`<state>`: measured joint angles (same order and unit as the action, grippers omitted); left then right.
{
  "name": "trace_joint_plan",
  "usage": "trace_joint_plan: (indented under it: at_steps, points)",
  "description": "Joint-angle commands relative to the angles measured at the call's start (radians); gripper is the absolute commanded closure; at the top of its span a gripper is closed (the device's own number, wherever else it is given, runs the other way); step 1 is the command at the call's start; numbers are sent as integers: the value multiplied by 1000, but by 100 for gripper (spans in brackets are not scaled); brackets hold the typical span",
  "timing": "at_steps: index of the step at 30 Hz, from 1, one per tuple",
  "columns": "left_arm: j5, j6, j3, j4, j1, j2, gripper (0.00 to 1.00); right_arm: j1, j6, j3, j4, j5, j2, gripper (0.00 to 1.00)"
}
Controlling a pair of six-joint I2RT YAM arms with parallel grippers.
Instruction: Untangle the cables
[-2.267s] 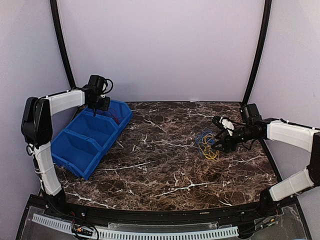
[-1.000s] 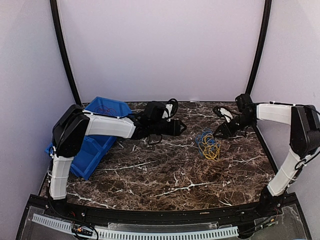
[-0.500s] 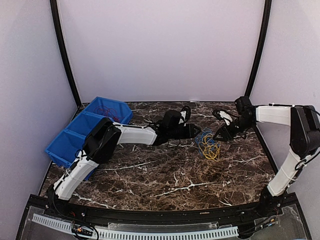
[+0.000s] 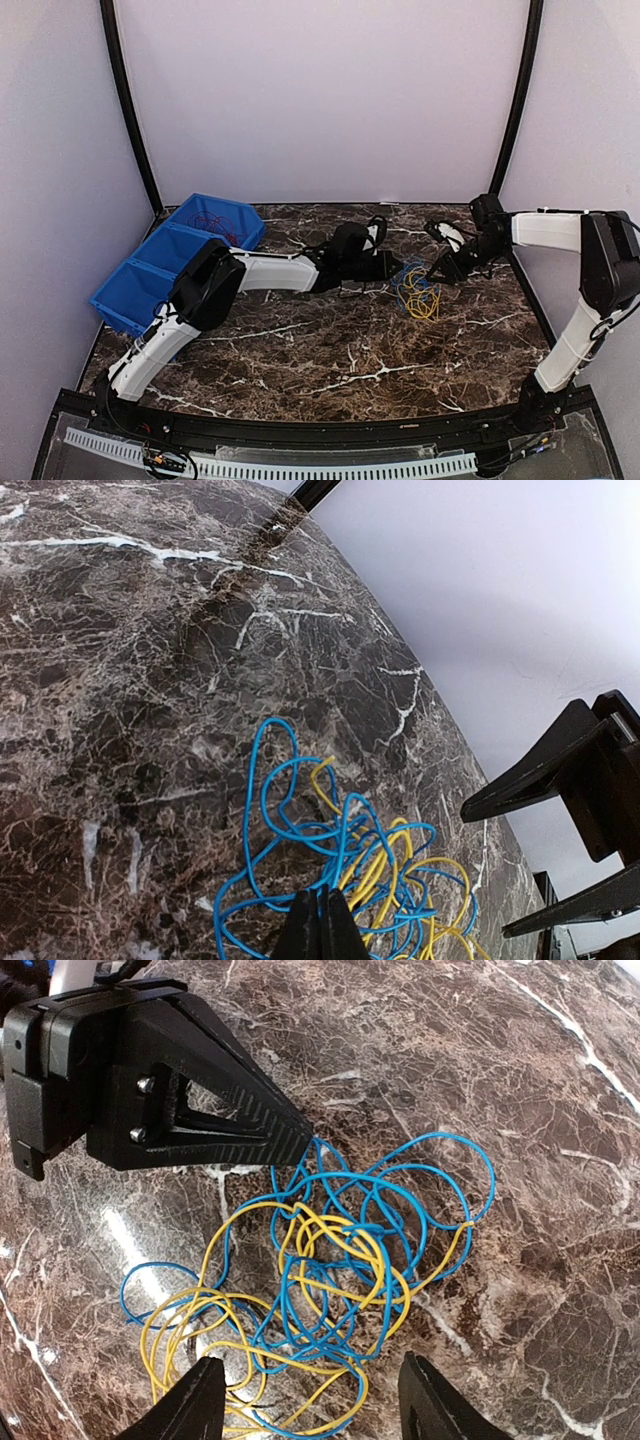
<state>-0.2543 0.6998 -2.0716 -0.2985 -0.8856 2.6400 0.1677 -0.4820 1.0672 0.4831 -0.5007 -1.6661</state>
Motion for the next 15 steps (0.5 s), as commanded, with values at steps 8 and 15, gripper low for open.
trace_joint_plan:
  at_steps: [8, 15]
  points:
    - [-17, -97, 224, -27, -2, -324, 100, 93, -112, -46, -176, -98, 192, 18]
    - [8, -51, 431, -68, -3, -500, 100, 197, -180, 39, -248, -72, -26, 19]
